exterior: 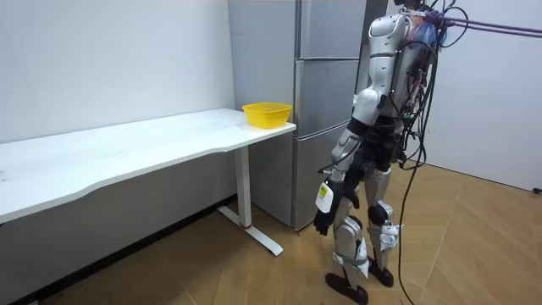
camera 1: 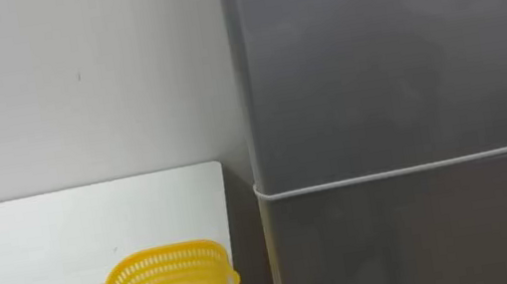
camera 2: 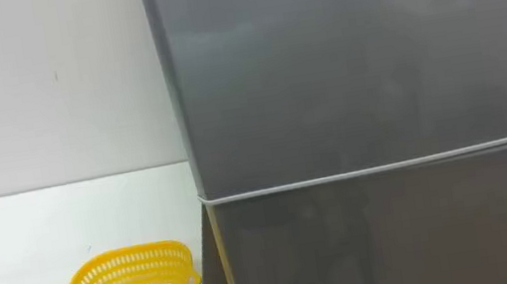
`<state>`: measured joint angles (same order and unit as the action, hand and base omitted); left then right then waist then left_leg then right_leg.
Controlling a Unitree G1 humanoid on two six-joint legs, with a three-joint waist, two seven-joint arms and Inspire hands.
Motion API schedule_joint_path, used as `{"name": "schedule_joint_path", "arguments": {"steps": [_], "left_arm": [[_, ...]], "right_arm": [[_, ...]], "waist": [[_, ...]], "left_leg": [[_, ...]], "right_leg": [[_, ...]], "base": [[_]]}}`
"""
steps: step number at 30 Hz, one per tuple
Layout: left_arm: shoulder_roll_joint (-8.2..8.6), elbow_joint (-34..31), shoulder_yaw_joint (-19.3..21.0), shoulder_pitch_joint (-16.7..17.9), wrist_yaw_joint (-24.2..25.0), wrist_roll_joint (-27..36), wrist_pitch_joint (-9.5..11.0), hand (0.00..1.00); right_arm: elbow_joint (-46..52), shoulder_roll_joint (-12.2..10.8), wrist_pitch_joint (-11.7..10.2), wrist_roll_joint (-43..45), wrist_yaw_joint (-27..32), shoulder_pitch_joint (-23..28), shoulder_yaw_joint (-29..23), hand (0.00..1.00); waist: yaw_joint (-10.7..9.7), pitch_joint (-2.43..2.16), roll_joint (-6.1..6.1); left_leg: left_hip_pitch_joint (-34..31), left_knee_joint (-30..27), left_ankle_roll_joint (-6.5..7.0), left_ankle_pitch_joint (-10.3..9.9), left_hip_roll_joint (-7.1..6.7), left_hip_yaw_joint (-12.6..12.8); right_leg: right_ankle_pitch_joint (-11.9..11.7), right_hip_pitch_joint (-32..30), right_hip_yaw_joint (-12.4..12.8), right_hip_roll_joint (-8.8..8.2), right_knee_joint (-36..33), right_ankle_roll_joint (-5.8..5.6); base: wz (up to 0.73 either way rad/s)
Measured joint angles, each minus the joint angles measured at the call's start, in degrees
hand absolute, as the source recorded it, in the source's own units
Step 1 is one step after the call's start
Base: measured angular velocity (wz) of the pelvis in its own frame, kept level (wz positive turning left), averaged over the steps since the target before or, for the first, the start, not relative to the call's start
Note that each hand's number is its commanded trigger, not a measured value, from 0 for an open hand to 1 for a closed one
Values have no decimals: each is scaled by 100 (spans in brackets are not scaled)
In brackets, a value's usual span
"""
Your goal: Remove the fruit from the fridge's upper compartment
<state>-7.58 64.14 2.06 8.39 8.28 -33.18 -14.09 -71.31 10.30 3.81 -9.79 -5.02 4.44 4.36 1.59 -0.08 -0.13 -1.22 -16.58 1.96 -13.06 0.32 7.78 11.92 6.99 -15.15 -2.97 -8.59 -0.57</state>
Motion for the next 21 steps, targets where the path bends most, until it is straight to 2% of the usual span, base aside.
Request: {"name": "schedule_joint_path", "arguments": {"steps": [6,12,21], "left_arm": [[1,0,8,-50,-52,85,54,0],[0,2,30,-55,-336,432,87,0],[8,2,359,39,-673,743,78,0]], "right_arm": [[18,-3,-6,15,-70,-2,-28,0],[24,-58,-9,16,-52,3,-127,0],[-10,-116,9,-3,-116,14,-267,0]], "waist": [[-18,3,-25],[-40,8,-77],[-135,2,-119]], "left_leg": [[18,0,-4,-7,1,5],[86,28,-8,-12,5,18],[97,95,-9,-12,2,6]], "right_leg": [[0,-3,8,-1,2,0],[3,51,14,-1,-2,2],[3,43,30,1,-2,3]], "base": [[0],[-1],[0]]}}
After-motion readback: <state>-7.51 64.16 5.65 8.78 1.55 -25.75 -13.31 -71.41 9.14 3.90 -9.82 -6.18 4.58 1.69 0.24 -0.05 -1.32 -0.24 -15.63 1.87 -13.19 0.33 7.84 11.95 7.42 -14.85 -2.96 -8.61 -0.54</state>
